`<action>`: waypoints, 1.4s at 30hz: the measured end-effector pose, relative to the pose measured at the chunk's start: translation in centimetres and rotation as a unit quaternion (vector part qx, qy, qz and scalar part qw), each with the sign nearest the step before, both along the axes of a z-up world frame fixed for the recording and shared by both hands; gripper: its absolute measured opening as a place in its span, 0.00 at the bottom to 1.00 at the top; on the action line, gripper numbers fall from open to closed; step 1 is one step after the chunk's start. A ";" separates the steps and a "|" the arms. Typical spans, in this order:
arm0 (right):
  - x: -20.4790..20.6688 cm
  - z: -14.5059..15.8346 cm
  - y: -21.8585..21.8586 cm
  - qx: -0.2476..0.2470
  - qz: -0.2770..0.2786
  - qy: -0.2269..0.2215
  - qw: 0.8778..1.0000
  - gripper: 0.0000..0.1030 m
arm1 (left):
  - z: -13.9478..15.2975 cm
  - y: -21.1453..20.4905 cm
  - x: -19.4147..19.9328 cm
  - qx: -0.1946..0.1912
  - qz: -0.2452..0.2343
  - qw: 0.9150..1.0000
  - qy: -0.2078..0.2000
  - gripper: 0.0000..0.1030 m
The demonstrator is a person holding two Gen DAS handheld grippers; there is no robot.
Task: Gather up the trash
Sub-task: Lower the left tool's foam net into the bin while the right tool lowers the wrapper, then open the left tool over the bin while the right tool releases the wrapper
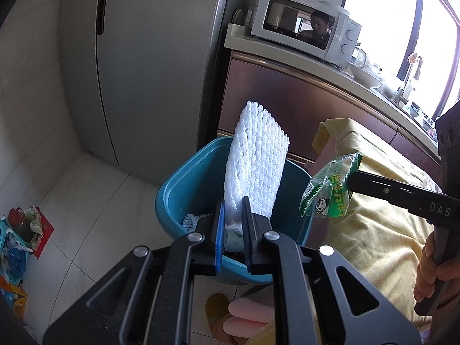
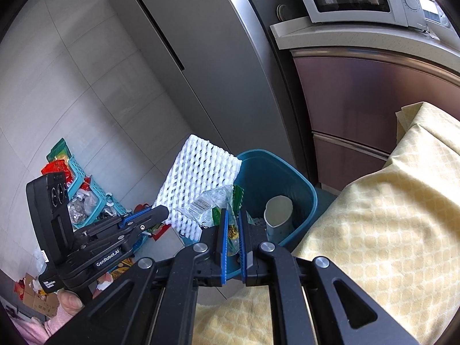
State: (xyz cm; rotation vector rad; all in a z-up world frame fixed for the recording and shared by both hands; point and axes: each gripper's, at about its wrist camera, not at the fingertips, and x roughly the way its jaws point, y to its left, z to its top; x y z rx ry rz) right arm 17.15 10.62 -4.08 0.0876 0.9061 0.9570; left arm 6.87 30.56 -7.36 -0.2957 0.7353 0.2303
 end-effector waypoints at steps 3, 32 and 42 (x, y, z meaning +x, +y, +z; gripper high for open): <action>0.1 -0.4 0.5 -0.007 0.001 0.002 1.000 0.06 | -0.4 0.1 0.4 -0.002 0.003 1.000 0.003 0.11; 0.3 -2.6 4.9 -0.073 0.008 0.027 0.997 0.20 | -4.7 1.1 3.0 -0.025 0.017 0.999 0.044 0.22; 0.2 -2.3 2.8 -0.051 0.004 0.031 0.998 0.22 | -3.3 0.1 2.0 -0.016 0.009 1.000 0.024 0.28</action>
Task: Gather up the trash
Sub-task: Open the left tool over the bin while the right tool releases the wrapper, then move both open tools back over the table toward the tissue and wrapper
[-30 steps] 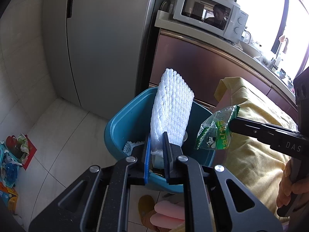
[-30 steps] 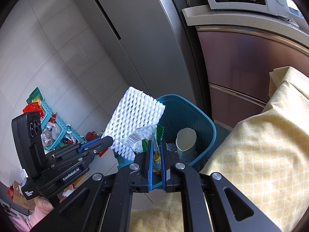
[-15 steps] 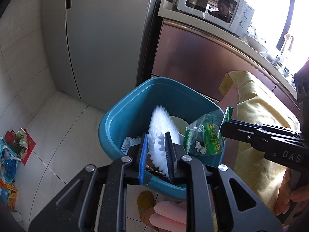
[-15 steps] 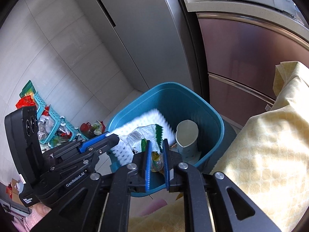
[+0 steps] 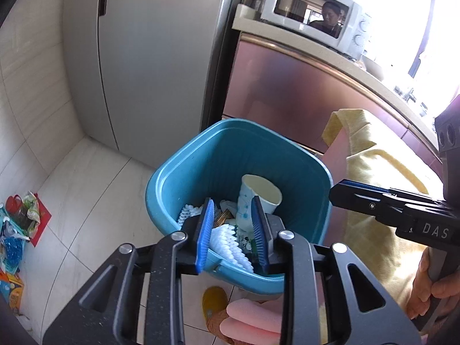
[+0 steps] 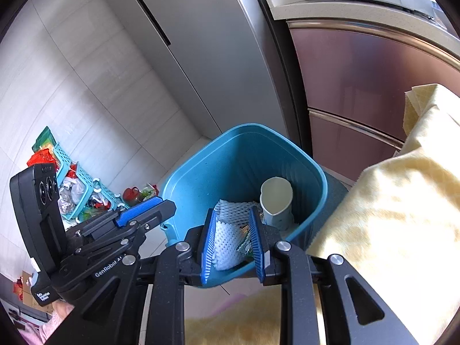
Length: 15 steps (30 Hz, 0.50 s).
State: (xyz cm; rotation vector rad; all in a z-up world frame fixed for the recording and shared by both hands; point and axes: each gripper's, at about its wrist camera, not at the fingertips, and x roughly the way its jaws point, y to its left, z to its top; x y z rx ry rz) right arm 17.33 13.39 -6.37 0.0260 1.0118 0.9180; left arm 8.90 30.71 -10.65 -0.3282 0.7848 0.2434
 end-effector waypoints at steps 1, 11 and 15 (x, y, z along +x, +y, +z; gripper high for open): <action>-0.2 0.2 -0.4 0.003 0.000 -0.003 1.000 0.23 | 0.3 -0.3 -0.1 0.002 -0.003 1.000 -0.003 0.29; -2.8 4.2 -8.3 0.036 -0.037 -0.057 0.997 0.33 | 4.4 -6.1 -1.0 0.011 -0.089 0.994 -0.064 0.46; -3.6 5.5 -13.1 0.041 -0.078 -0.079 0.993 0.36 | 5.7 -10.2 -0.4 0.016 -0.143 0.987 -0.076 0.50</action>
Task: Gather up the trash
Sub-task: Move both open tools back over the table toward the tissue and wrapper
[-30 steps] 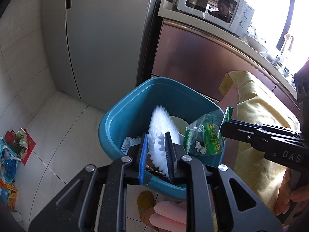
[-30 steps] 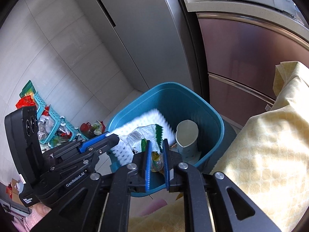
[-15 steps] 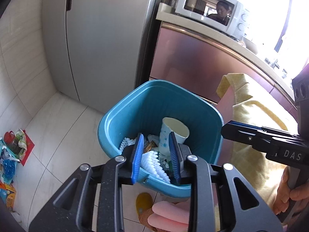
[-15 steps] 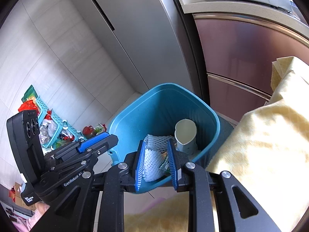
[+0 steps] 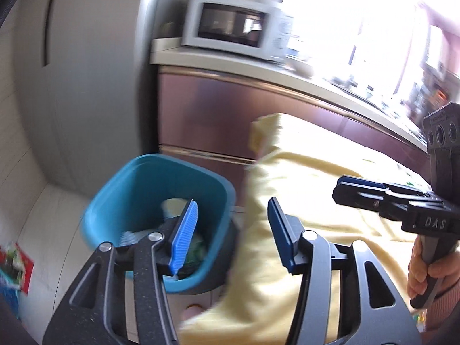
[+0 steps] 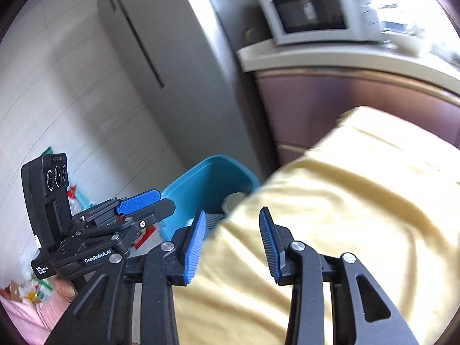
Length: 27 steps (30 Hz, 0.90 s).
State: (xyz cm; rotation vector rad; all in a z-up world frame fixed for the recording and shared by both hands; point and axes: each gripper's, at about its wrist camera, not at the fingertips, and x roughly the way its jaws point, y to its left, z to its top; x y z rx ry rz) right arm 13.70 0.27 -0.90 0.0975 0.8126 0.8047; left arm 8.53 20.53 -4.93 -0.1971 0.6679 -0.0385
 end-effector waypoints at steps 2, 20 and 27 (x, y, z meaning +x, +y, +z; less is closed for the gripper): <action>-0.2 0.4 -3.0 0.002 -0.028 -0.006 1.000 0.36 | 0.4 -2.2 0.5 0.004 -0.028 1.000 -0.003 0.51; -0.2 -0.2 -25.5 0.001 -0.268 -0.020 0.963 0.37 | 0.5 -23.5 9.1 0.022 -0.219 0.975 0.029 0.52; 1.2 -2.1 -30.5 0.013 -0.327 -0.002 0.945 0.39 | -0.1 -28.3 13.4 0.018 -0.241 0.969 0.052 0.55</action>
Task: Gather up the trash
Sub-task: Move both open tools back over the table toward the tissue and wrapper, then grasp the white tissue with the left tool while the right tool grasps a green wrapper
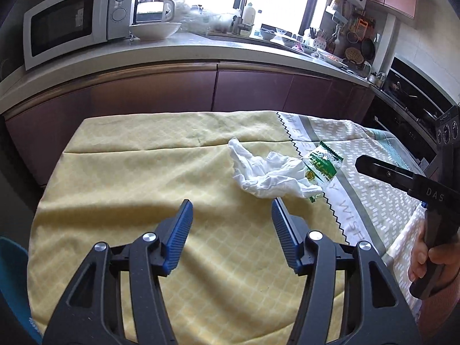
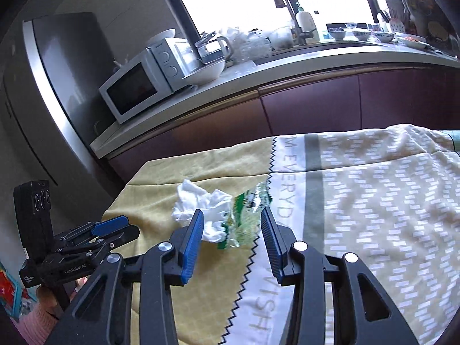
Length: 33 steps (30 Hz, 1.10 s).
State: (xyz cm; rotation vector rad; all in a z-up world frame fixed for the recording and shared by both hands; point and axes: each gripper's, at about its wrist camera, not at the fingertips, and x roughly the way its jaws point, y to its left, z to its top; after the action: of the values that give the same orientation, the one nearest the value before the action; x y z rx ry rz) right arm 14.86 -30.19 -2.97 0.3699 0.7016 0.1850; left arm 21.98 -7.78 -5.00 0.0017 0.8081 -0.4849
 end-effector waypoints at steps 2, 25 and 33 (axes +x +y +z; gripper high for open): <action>0.6 -0.6 -1.0 0.012 -0.009 0.008 1.000 0.42 | -0.4 -0.6 1.1 -0.001 -0.001 1.000 0.010 0.55; 3.9 -3.5 -1.1 0.058 0.019 0.038 0.997 0.16 | -4.1 -6.3 6.6 -0.016 -0.054 0.994 0.089 0.25; 3.1 -3.1 -1.4 0.057 0.013 0.025 0.998 0.11 | -3.6 -5.1 5.5 -0.023 -0.042 0.996 0.079 0.13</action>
State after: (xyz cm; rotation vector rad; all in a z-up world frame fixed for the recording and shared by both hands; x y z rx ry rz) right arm 17.93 -31.55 -6.06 0.4751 0.7472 0.2424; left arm 27.52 -12.83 -8.62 -0.0462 0.9552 -0.5884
